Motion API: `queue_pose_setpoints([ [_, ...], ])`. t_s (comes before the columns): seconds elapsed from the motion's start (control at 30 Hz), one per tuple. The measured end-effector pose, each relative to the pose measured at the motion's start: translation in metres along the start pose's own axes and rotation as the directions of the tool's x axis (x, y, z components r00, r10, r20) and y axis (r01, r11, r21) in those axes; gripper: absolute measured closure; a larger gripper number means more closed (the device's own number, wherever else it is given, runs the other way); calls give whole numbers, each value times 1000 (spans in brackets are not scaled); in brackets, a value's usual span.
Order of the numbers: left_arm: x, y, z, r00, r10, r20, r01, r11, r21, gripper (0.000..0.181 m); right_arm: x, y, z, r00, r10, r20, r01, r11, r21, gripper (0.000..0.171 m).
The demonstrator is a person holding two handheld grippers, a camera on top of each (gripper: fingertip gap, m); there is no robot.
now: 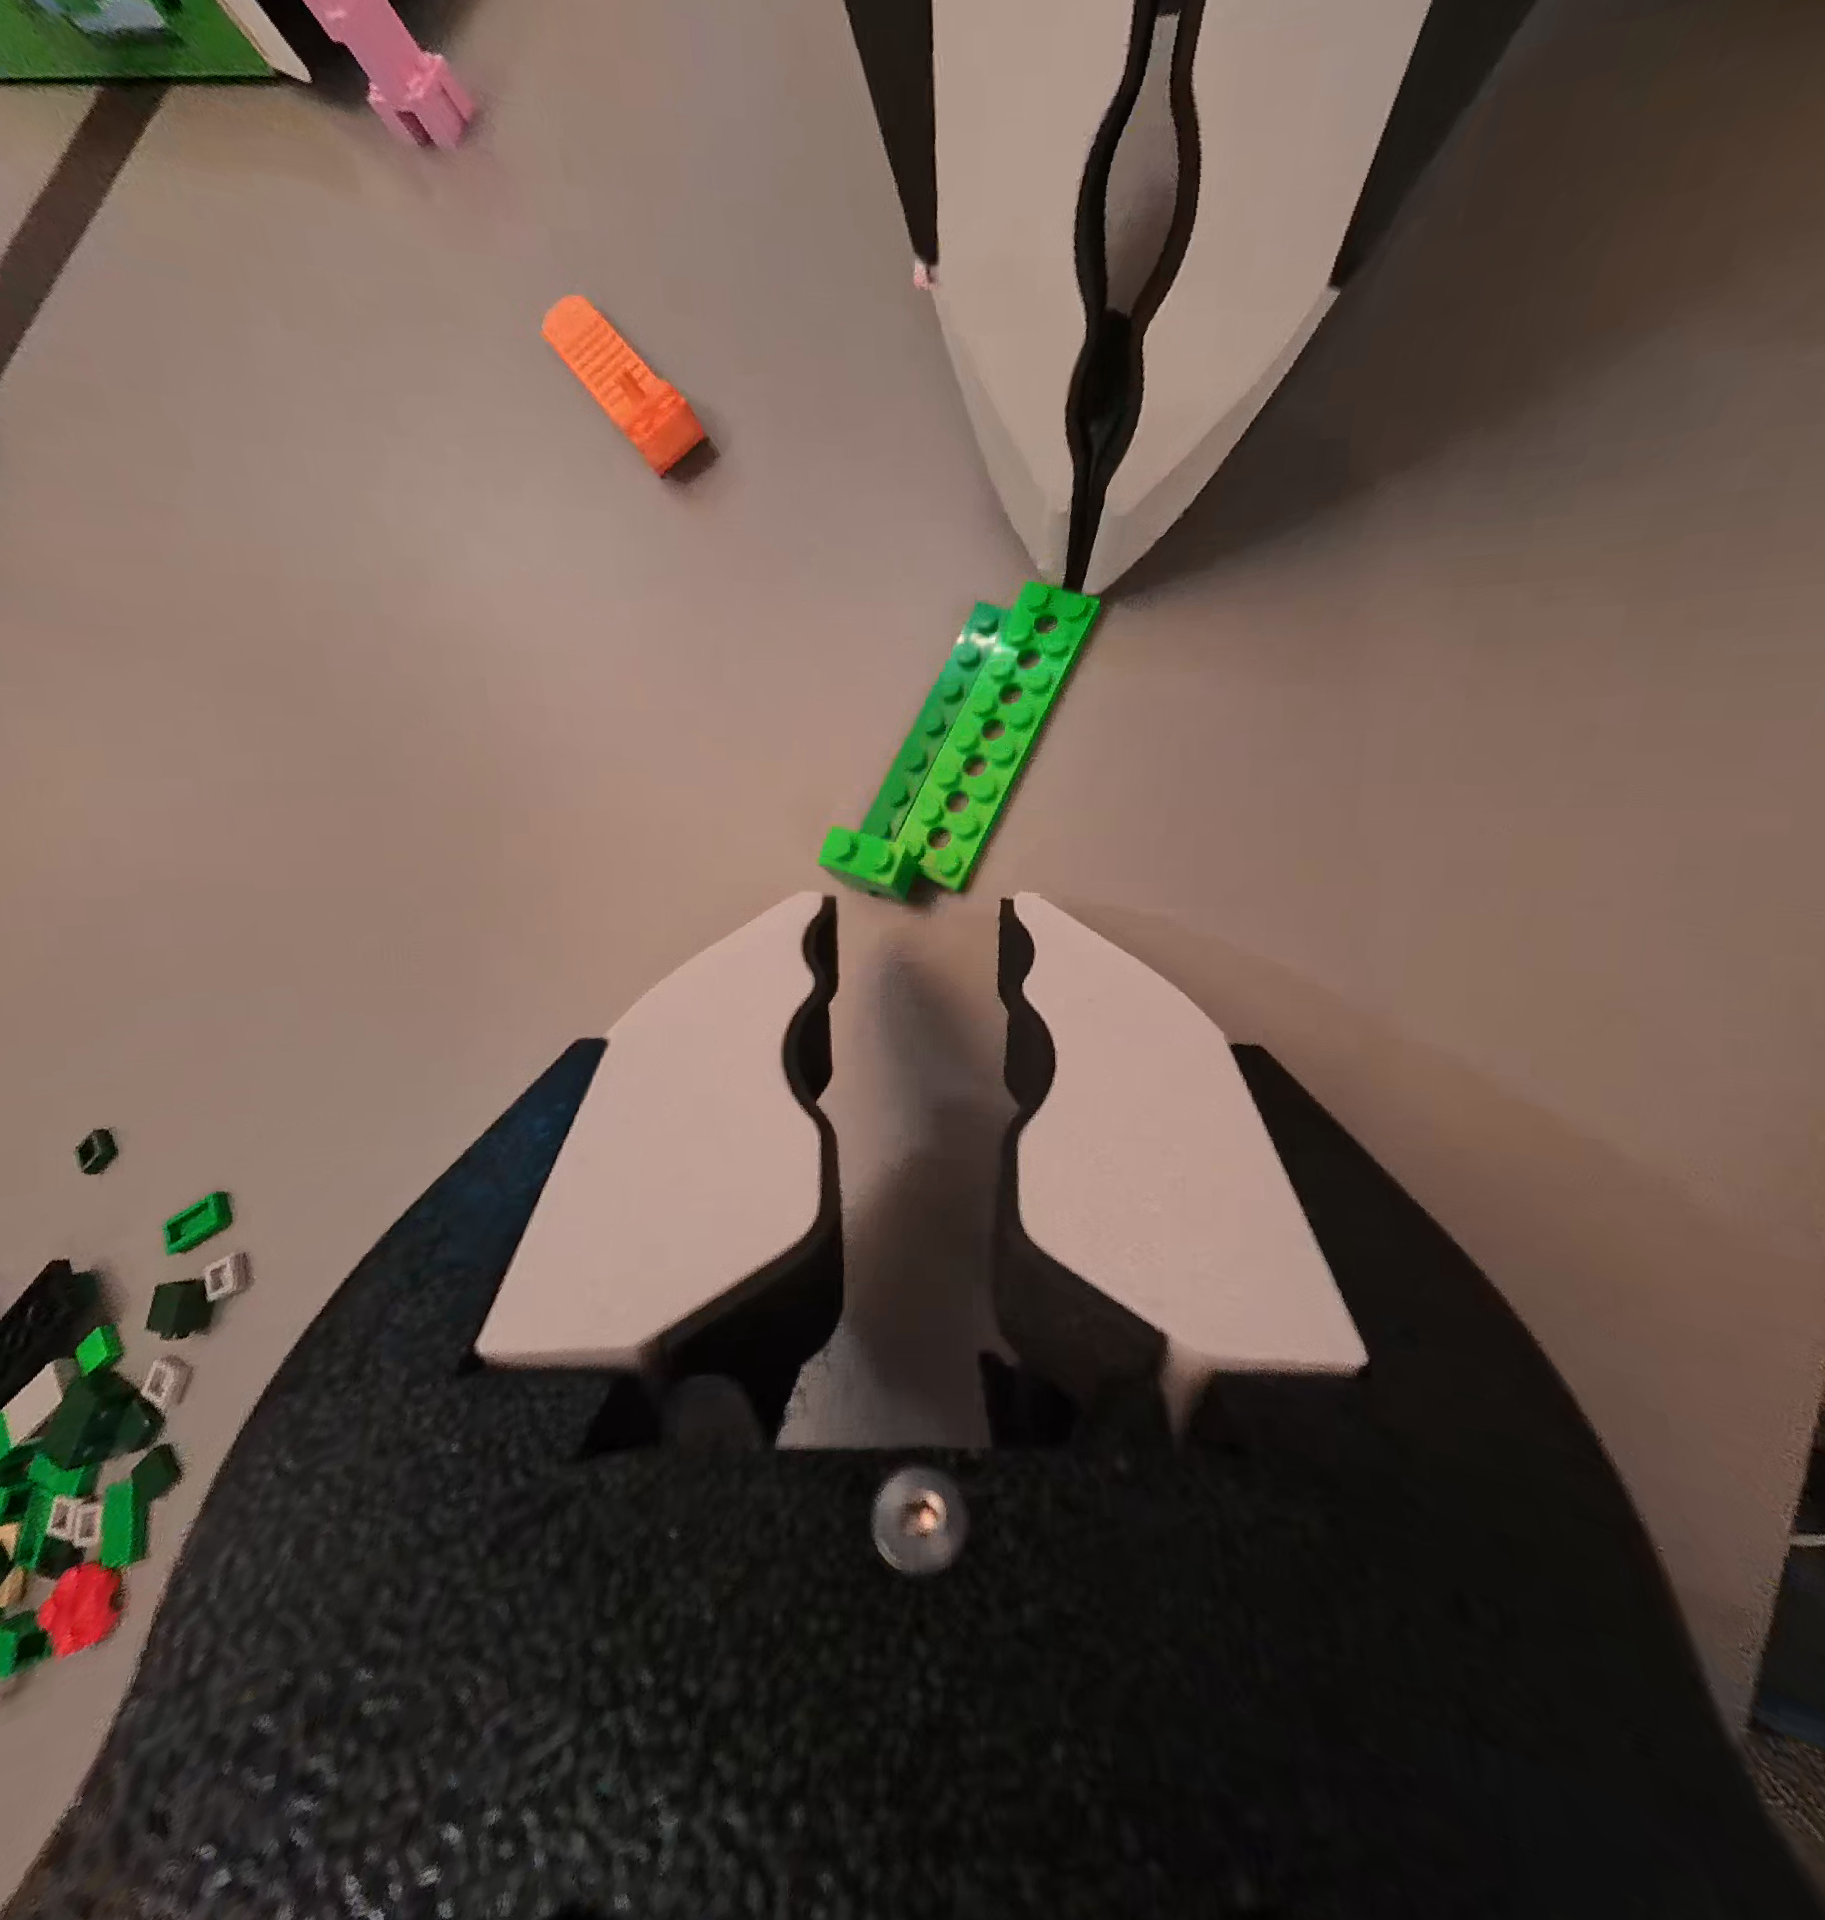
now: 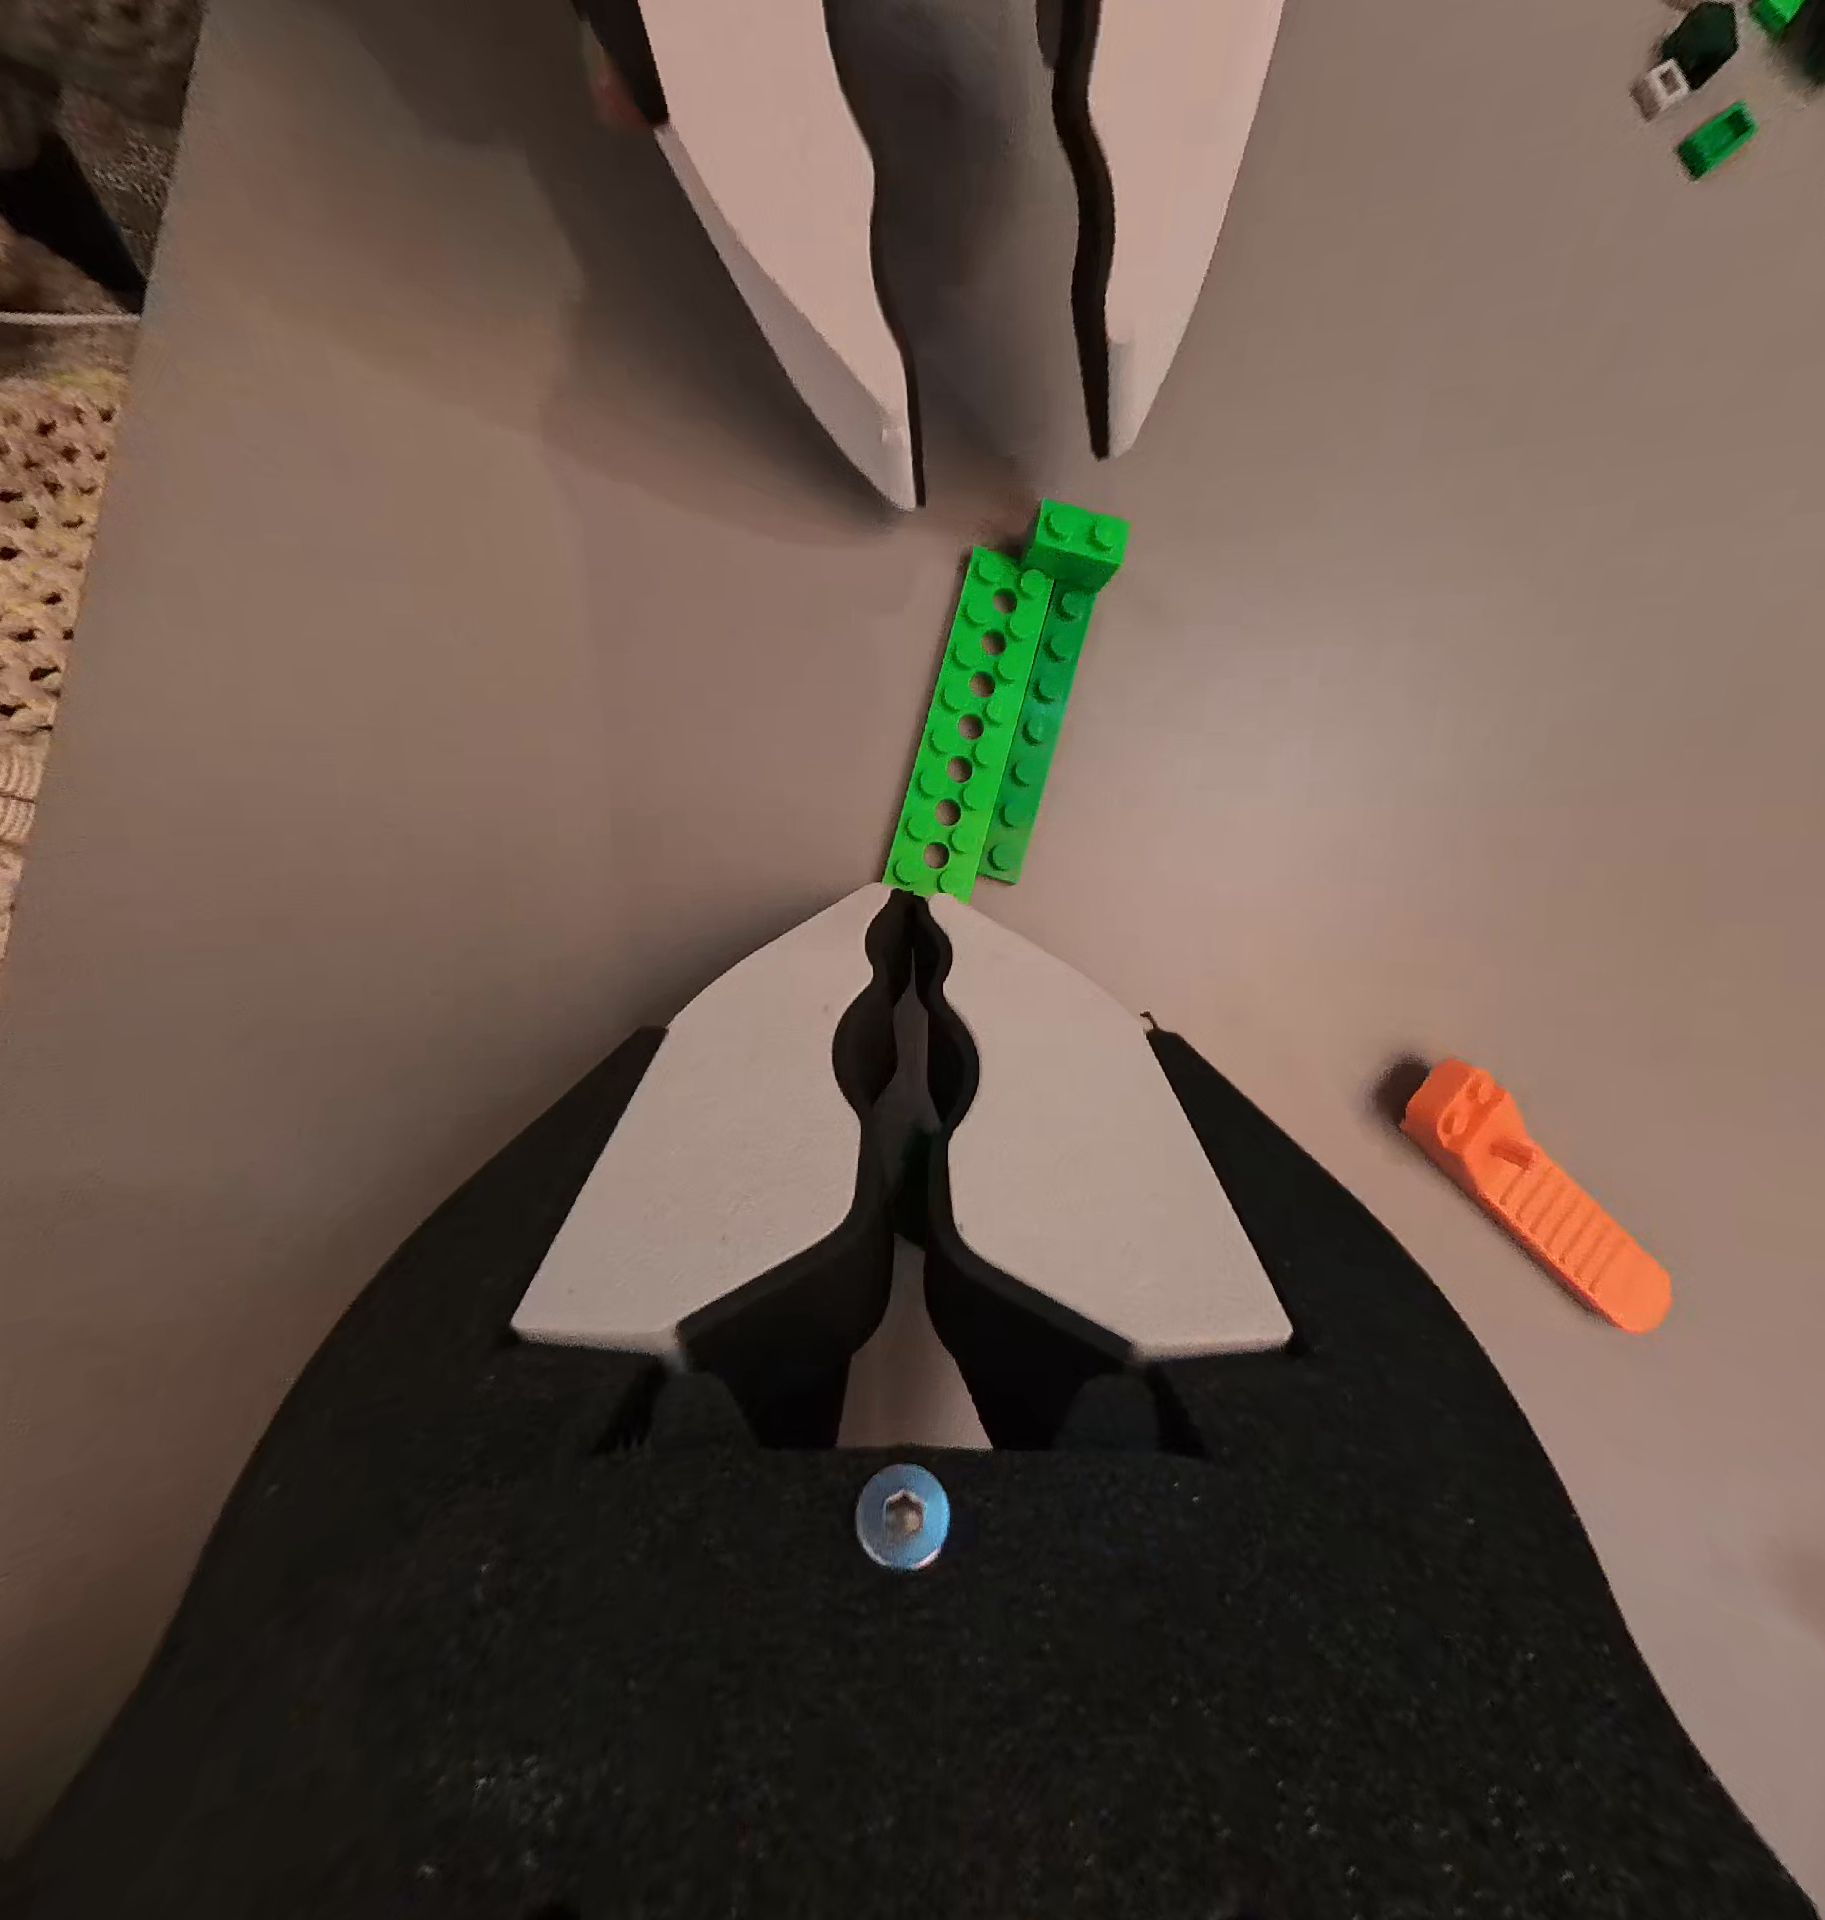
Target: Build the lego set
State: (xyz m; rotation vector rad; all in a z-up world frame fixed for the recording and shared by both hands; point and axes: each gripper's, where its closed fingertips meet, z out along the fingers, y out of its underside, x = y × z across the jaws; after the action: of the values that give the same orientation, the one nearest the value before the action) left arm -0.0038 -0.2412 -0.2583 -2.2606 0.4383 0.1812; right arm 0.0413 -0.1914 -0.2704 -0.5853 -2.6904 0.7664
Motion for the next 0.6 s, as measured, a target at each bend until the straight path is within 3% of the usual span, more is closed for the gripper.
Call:
queue_pose_setpoints([
  [0.4,-11,-1,-6,1000,16,6,-16,1000,16,148,13,-7,-7,998,25,-58,-20,997,81,171],
  [0.6,-12,3,5,982,117,-149,-125,991,-44,150,18,-7,-6,997,32,-69,-25,995,101,171],
])
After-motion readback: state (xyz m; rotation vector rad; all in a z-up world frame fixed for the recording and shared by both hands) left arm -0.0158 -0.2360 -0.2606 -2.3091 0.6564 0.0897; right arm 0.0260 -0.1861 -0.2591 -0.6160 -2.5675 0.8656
